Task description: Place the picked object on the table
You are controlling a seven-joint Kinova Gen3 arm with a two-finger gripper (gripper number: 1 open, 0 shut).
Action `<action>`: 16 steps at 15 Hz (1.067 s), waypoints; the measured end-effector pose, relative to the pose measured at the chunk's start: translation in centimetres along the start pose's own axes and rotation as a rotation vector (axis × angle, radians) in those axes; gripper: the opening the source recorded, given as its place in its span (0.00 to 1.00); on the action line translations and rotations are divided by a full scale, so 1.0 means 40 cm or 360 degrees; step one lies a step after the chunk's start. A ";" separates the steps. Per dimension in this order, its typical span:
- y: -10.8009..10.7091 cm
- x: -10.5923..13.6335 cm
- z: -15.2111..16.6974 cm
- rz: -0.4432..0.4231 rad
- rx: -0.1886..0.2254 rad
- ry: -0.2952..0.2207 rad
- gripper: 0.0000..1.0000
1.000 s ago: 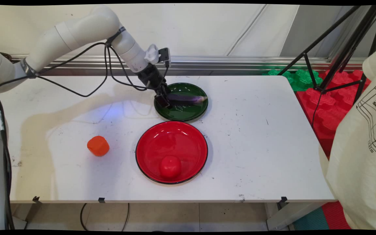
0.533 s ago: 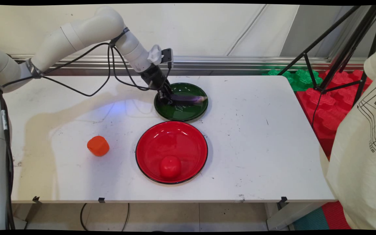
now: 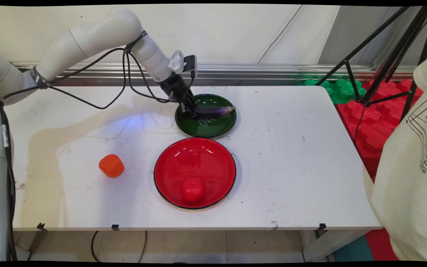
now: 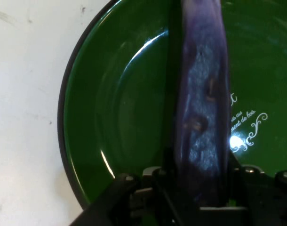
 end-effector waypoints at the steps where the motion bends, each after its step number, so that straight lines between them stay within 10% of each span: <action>1: 0.000 0.000 -0.003 0.0000 0.0003 0.0001 0.00; 16: 0.002 -0.023 -0.234 -0.0141 0.0102 0.0130 0.00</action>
